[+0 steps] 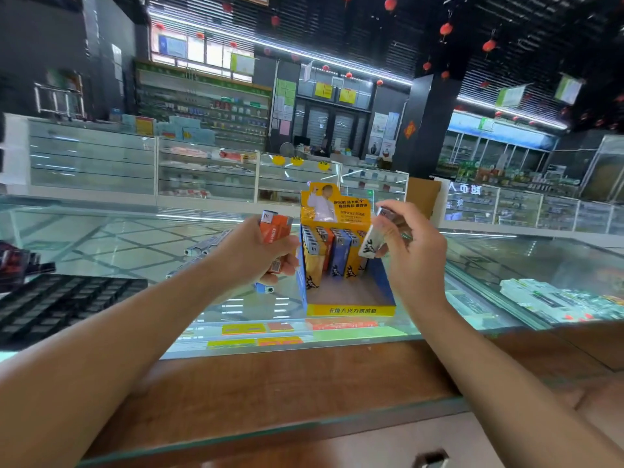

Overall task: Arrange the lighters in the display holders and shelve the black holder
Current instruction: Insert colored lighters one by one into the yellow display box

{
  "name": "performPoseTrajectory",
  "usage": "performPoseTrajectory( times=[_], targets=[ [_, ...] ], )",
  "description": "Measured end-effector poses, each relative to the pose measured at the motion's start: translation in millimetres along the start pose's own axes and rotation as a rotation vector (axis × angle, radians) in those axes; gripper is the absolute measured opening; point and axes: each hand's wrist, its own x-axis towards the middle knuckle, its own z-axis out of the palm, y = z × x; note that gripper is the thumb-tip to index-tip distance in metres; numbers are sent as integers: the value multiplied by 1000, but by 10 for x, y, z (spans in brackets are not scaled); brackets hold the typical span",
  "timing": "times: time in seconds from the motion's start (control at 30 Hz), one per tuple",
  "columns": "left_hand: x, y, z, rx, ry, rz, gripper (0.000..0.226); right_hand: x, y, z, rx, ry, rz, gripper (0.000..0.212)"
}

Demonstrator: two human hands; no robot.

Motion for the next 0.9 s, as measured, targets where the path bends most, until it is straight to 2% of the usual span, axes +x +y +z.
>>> performPoseTrajectory(
  times=[0.23, 0.33, 0.5, 0.6, 0.67, 0.8, 0.9],
  targets=[
    [16, -90, 11, -78, 41, -95, 12, 47, 343, -20, -209, -149, 17, 22],
    [6, -68, 6, -148, 47, -113, 12, 55, 403, -3, -257, -203, 36, 25],
    [-11, -38, -5, -227, 47, -133, 14, 62, 498, 7, -509, -311, 41, 28],
    [-1, -31, 0, -253, 50, -143, 16, 29, 479, 17, -522, -336, 71, 31],
    [4, -28, -8, -270, 45, -113, 17, 21, 414, 20, -517, -289, 69, 35],
    [0, 4, -35, -285, 68, -32, 17, -42, 137, 38, -308, -181, -90, 21],
    [-14, 30, 0, -236, 37, 2, 20, -96, -65, 108, -178, -282, -114, 23]
  ],
)
